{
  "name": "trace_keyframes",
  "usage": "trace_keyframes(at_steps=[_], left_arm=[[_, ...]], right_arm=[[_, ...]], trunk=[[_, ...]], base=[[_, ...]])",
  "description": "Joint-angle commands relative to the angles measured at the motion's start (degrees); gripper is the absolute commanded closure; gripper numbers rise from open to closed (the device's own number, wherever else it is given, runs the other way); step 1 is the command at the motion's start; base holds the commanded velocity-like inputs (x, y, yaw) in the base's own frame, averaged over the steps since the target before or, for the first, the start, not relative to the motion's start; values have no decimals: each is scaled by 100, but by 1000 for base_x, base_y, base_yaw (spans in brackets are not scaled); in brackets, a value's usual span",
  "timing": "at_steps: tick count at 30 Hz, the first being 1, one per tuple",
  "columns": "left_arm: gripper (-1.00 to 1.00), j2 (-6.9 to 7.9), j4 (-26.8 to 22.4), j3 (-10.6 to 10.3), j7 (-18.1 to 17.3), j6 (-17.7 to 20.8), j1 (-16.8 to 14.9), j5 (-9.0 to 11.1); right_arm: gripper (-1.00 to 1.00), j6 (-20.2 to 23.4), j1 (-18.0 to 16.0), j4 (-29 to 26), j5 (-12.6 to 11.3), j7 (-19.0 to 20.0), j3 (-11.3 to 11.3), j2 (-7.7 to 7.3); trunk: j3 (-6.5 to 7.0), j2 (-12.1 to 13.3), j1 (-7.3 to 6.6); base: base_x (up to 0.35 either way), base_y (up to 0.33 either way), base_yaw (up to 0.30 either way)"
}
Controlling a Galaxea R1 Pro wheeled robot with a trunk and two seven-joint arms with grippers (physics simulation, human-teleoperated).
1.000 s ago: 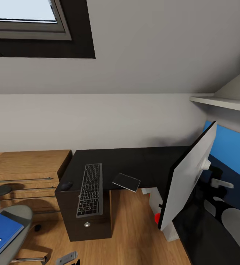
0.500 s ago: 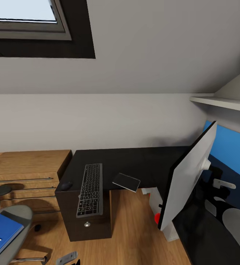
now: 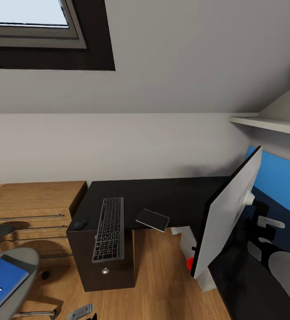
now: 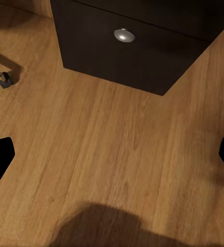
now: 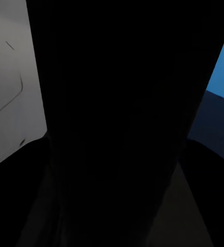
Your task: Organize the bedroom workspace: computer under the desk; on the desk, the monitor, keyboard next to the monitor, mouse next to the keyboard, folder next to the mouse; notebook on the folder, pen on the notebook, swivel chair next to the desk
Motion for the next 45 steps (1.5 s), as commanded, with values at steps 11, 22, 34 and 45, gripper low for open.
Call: trace_keyframes(at_steps=[11,22,34,45], left_arm=[[-100,9,-5,-45,39,-47,-9,61],[-100,9,-5,-45,39,-47,-9,61],[-100,9,-5,-45,39,-47,-9,61],[-100,-122,123,-169,-91,84,128,195]], right_arm=[[100,-25,-5,9,-12,19,8,0],[100,-25,-5,9,-15,26,8,8],[100,-25,-5,9,-10,33,8,13],[100,-33,72,-73,-121,106,73,112]], trunk=[[-7,-5,0],[-7,-5,0],[-7,-5,0],[-6,-5,0]], base=[[0,0,0],[0,0,0],[-236,0,0],[-212,0,0]])
